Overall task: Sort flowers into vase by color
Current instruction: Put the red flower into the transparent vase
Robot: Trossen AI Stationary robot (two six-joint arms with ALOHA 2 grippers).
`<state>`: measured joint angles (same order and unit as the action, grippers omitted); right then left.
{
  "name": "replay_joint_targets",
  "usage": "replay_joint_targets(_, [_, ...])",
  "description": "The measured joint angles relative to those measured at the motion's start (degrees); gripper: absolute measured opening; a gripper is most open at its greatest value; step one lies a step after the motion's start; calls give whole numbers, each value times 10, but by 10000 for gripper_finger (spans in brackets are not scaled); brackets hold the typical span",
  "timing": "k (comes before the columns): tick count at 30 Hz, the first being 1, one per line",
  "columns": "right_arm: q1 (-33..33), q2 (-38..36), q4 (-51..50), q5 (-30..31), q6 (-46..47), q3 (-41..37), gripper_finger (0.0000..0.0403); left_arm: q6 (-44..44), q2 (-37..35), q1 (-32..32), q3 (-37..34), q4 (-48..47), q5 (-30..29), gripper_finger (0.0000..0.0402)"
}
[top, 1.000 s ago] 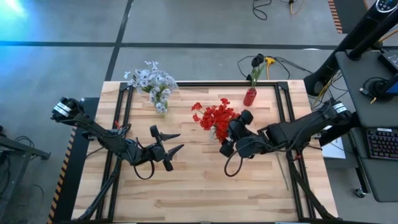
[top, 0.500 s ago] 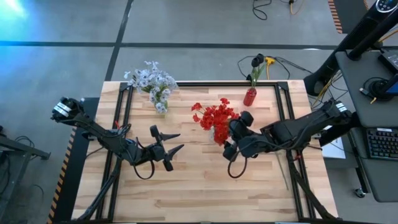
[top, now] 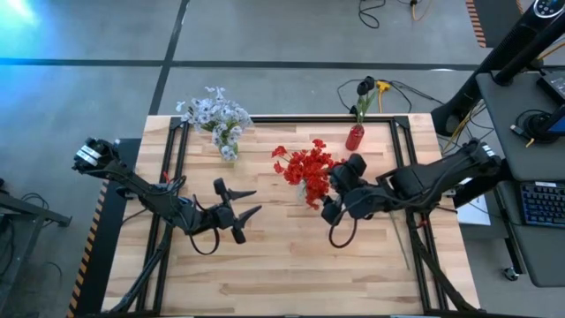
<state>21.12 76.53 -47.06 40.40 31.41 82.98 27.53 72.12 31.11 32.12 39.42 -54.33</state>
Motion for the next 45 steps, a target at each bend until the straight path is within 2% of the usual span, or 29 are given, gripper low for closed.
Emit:
replay_joint_targets(3, [0,-10,-9,-4,0,2,309,0,0,0,0,6,24,191])
replay_joint_targets(9, [1,-30,-31,-5,1,2,309,-12,0,-6,0,39,133,191])
replay_joint_targets(15, [17,-45,-45,-5,-9,2,309,-52,6,-8,0,72,147,191])
replay_joint_targets(18, [26,-57,-52,-5,-9,2,309,-60,35,-8,0,110,148,191])
replay_joint_targets(22, [33,-71,-52,-4,-18,2,309,-53,95,-9,0,214,145,191])
replay_joint_targets(25, [34,-76,-54,-4,-24,2,309,-41,144,-9,23,251,133,191])
replay_joint_targets(34, [34,-76,-55,-4,-47,2,309,31,265,-8,144,249,42,191])
replay_joint_targets(39, [36,-75,-64,-4,-50,2,309,33,305,-8,179,249,42,191])
replay_joint_targets(45, [46,-75,-69,-4,-50,2,309,29,319,-9,189,249,41,191])
